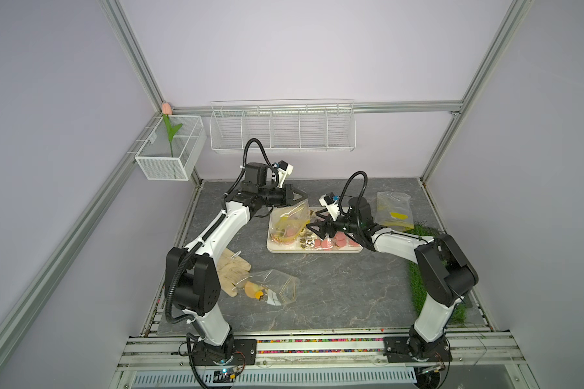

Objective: Pour cookies out of the ziploc bag
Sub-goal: 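Pour the cookies out of the ziploc bag onto the tray.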

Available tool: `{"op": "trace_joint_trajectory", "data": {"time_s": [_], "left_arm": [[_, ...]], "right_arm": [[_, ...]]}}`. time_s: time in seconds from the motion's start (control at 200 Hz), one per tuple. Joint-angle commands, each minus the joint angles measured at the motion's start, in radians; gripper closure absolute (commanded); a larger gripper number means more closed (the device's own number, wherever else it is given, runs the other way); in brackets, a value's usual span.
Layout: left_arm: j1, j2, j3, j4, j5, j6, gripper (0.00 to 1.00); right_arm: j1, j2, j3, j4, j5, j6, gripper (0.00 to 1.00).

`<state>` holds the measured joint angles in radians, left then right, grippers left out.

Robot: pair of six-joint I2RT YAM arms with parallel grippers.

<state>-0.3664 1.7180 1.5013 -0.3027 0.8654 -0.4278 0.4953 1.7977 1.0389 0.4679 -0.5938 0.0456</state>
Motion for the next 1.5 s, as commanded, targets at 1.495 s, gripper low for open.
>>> {"op": "trace_joint_trajectory", "data": {"time_s": [1.495], "left_arm": [[0.043,0.097,0.117,0.029,-0.104,0.103,1.0]], "right_arm": [[-0.02,-0.167,-0.119,-0.063,0.016,0.039,0.09]]}}
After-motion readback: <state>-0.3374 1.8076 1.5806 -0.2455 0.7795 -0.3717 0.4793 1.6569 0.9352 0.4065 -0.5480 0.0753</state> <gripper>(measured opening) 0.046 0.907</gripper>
